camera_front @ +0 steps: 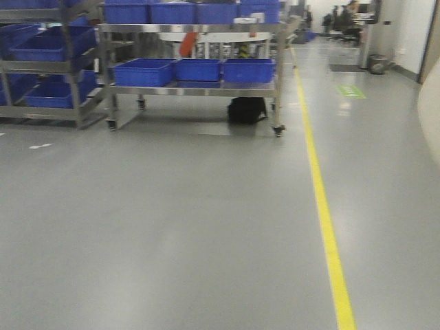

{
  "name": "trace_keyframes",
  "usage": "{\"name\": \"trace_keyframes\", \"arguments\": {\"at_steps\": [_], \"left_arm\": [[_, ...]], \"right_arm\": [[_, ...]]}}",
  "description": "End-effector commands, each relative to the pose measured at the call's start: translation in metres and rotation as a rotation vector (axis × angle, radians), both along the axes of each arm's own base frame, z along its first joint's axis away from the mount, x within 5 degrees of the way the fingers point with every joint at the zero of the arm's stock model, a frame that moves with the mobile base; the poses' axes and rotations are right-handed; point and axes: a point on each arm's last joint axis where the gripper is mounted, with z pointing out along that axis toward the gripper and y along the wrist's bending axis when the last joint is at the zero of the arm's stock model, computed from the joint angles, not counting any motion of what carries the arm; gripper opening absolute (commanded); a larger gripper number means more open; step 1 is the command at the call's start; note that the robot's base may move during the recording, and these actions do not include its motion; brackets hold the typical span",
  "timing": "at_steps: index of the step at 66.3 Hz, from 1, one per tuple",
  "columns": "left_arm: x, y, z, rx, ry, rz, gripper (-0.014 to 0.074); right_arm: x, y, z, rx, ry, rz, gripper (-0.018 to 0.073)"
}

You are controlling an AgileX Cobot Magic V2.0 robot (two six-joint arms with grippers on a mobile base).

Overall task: Move white bin to right shelf second layer
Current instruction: 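Drive the base away from the table along the aisle, holding the bin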

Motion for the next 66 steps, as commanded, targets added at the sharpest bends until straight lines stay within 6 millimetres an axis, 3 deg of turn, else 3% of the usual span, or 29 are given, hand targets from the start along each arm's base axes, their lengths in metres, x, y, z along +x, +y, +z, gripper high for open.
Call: {"name": "trace_keyframes", "arguments": {"at_steps": [1, 66], "left_arm": [[0.0001, -0.0004, -0.0042, -0.014, -0.059, -0.008, 0.0085], [0.0001, -0.0004, -0.0042, -0.014, -0.059, -0.008, 0.0085]], "right_arm": [[0.0030, -0.0005, 0.0182, 0.006, -0.121, -0.008, 0.0047], [0.0030, -0.0005, 0.0182, 0.006, -0.121, -0.008, 0.0047]]}}
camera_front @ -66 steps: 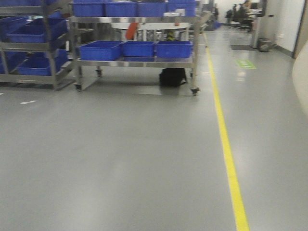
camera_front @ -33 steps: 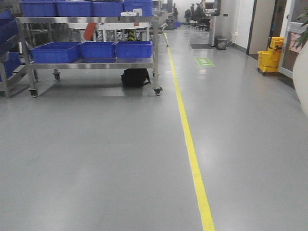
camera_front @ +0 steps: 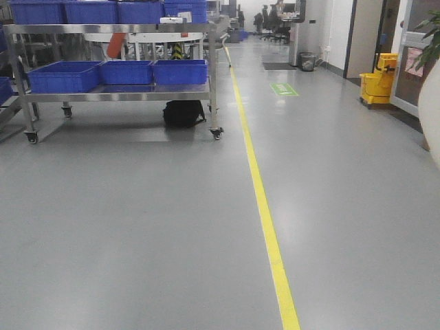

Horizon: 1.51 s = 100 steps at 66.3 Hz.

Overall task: Move white bin to right shelf second layer
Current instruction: 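Drive the base away from the table along the aisle, holding the bin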

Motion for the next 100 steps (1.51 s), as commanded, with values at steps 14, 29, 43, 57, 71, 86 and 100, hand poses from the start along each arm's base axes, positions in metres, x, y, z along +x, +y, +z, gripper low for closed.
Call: {"name": "trace_keyframes", "arguments": {"at_steps": [14, 29, 43, 57, 71, 86, 100], "left_arm": [[0.0001, -0.0004, -0.0042, -0.014, -0.059, -0.008, 0.0085], [0.0001, -0.0004, -0.0042, -0.014, -0.059, -0.008, 0.0085], [0.0001, -0.0004, -0.0042, -0.014, -0.059, -0.008, 0.0085], [0.0001, -0.0004, -0.0042, -0.014, -0.059, -0.008, 0.0085], [0.0001, -0.0004, -0.0042, -0.014, -0.059, -0.008, 0.0085], [0.0001, -0.0004, -0.0042, -0.014, -0.059, -0.008, 0.0085], [0.0001, -0.0004, -0.0042, -0.014, -0.059, -0.008, 0.0085]], "right_arm": [[0.0030, -0.0005, 0.0182, 0.006, -0.121, -0.008, 0.0047], [0.0030, -0.0005, 0.0182, 0.006, -0.121, -0.008, 0.0047], [0.0030, -0.0005, 0.0182, 0.006, -0.121, -0.008, 0.0047], [0.0030, -0.0005, 0.0182, 0.006, -0.121, -0.008, 0.0047], [0.0030, -0.0005, 0.0182, 0.006, -0.121, -0.008, 0.0047], [0.0030, -0.0005, 0.0182, 0.006, -0.121, -0.008, 0.0047], [0.0030, -0.0005, 0.0182, 0.006, -0.121, -0.008, 0.0047]]}}
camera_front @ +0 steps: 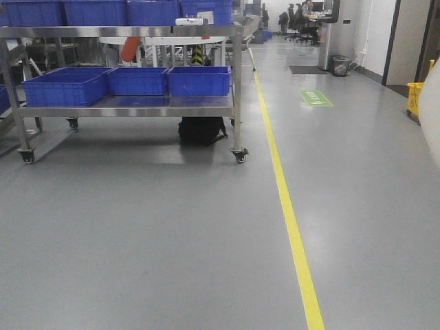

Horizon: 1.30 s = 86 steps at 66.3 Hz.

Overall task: Move white bin to right shelf second layer
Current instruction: 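Drive the base away from the table along the aisle, holding the bin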

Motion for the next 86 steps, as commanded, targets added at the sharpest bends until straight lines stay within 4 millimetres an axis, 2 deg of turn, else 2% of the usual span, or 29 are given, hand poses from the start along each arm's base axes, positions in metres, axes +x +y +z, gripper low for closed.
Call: {"name": "trace_keyframes", "arguments": {"at_steps": [1, 86], "left_arm": [[0.0001, -0.0004, -0.0042, -0.014, -0.059, -0.008, 0.0085], [0.0001, -0.0004, -0.0042, -0.014, -0.059, -0.008, 0.0085]], "right_arm": [[0.0030, -0.0005, 0.0182, 0.006, -0.121, -0.008, 0.0047], [0.0030, -0.0005, 0.0182, 0.006, -0.121, -0.008, 0.0047]]}}
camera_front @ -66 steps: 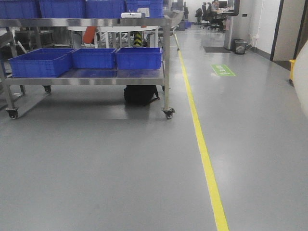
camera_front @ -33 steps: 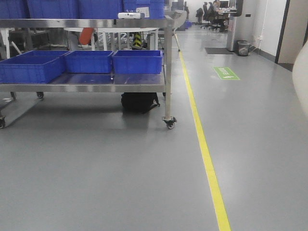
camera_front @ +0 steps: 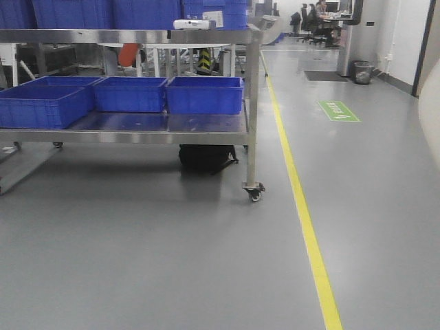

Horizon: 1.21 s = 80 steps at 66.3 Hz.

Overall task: Move white bin to right shelf second layer
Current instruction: 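Drive the base away from the table along the aisle, holding the bin, then turn and drive toward the roller-track shelf with blue crates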

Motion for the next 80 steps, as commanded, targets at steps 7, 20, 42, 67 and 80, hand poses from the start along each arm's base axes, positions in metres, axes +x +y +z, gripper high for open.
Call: {"name": "trace_keyframes", "arguments": {"at_steps": [7, 20, 42, 67, 80], "left_arm": [[0.0001, -0.0004, -0.0042, -0.014, -0.059, -0.008, 0.0085], [0.0001, -0.0004, -0.0042, -0.014, -0.059, -0.008, 0.0085], [0.0001, -0.0004, -0.0042, -0.014, -0.059, -0.008, 0.0085], [0.0001, -0.0004, -0.0042, -0.014, -0.059, -0.008, 0.0085], [0.0001, -0.0004, -0.0042, -0.014, -0.059, -0.008, 0.0085]], "right_arm": [[0.0030, -0.0005, 0.0182, 0.006, -0.121, -0.008, 0.0047], [0.0030, -0.0005, 0.0182, 0.006, -0.121, -0.008, 0.0047], [0.0030, -0.0005, 0.0182, 0.006, -0.121, -0.008, 0.0047], [0.0030, -0.0005, 0.0182, 0.006, -0.121, -0.008, 0.0047], [0.0030, -0.0005, 0.0182, 0.006, -0.121, -0.008, 0.0047]]}}
